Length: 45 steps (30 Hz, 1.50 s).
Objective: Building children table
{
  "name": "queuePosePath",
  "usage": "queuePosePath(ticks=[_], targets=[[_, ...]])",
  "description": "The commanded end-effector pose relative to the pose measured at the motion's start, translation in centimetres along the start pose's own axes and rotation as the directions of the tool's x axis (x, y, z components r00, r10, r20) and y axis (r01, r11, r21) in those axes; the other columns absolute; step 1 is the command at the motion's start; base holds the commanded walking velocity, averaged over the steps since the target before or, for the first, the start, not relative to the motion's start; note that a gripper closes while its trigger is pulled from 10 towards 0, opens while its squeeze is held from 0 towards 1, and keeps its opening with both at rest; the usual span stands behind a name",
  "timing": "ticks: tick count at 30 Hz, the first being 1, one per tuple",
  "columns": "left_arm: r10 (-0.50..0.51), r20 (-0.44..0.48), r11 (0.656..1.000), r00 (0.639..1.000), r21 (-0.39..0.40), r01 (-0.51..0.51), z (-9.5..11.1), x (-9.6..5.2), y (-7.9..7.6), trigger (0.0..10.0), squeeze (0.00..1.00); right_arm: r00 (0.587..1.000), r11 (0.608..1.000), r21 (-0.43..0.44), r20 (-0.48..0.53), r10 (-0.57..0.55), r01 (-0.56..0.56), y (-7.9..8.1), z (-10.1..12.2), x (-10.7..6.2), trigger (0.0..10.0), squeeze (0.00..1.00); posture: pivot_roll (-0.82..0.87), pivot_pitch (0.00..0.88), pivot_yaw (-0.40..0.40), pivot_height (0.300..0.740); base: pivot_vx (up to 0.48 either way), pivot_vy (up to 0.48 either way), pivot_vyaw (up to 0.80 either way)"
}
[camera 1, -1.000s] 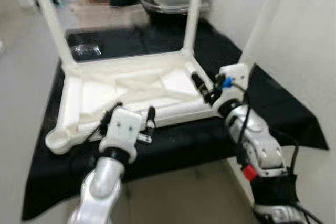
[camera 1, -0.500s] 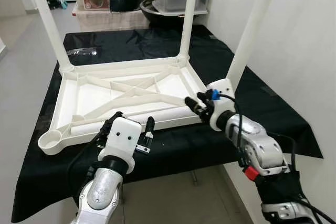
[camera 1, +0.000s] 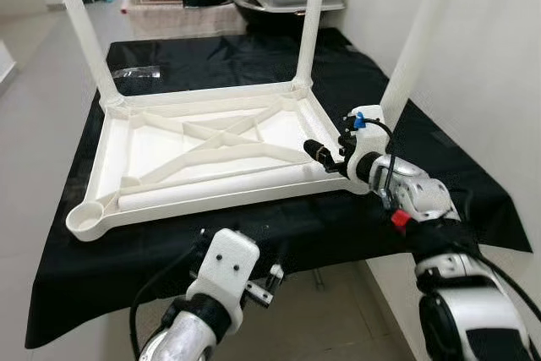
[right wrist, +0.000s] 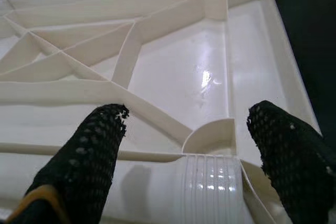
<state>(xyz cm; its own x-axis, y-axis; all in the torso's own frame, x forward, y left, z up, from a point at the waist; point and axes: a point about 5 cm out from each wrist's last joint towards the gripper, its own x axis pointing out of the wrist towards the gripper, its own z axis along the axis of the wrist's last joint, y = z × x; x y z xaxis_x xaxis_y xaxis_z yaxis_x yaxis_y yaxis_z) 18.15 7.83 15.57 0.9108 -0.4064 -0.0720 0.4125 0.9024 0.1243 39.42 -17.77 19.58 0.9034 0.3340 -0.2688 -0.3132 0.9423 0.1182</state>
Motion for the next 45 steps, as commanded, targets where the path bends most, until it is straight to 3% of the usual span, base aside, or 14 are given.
queuePosePath(ticks=[1,9,26,33,45], targets=[[-0.03,0.002,1.0,1.0,-0.007,0.03,0.2,-0.3,-0.4,10.0,0.0,0.995,0.999,0.024,-0.087,-0.043,0.045,-1.8,-0.5,-0.5,10.0,0.0,0.14,0.151,-0.053,0.74,0.0,0.0,0.0],[-0.038,-0.01,0.999,0.999,0.0,0.038,0.0,-0.3,-0.6,10.0,0.0,0.986,0.993,0.056,-0.134,-0.098,0.106,-4.0,-0.2,-1.3,10.0,0.0,0.13,0.156,-0.045,0.74,0.0,0.0,0.0],[-0.022,-0.015,0.999,1.0,0.028,0.023,-0.2,0.0,-0.4,10.0,0.0,0.978,0.993,0.115,-0.199,0.063,-0.04,-2.8,-0.5,-1.0,10.0,0.0,0.12,0.153,-0.053,0.74,0.0,0.0,0.0],[0.0,-0.02,0.999,1.0,0.034,0.001,-0.4,0.1,-0.2,10.0,0.0,0.97,0.972,0.203,-0.185,0.16,-0.122,-2.7,-0.2,-1.3,10.0,0.0,0.11,0.154,-0.06,0.74,0.0,0.0,0.0],[0.044,-0.028,0.998,0.999,0.053,-0.042,-0.6,0.2,0.5,10.0,0.0,0.975,0.962,0.246,-0.153,0.161,-0.12,-4.6,-1.4,-2.1,10.0,0.0,0.12,0.157,-0.059,0.74,0.0,0.0,0.0]])
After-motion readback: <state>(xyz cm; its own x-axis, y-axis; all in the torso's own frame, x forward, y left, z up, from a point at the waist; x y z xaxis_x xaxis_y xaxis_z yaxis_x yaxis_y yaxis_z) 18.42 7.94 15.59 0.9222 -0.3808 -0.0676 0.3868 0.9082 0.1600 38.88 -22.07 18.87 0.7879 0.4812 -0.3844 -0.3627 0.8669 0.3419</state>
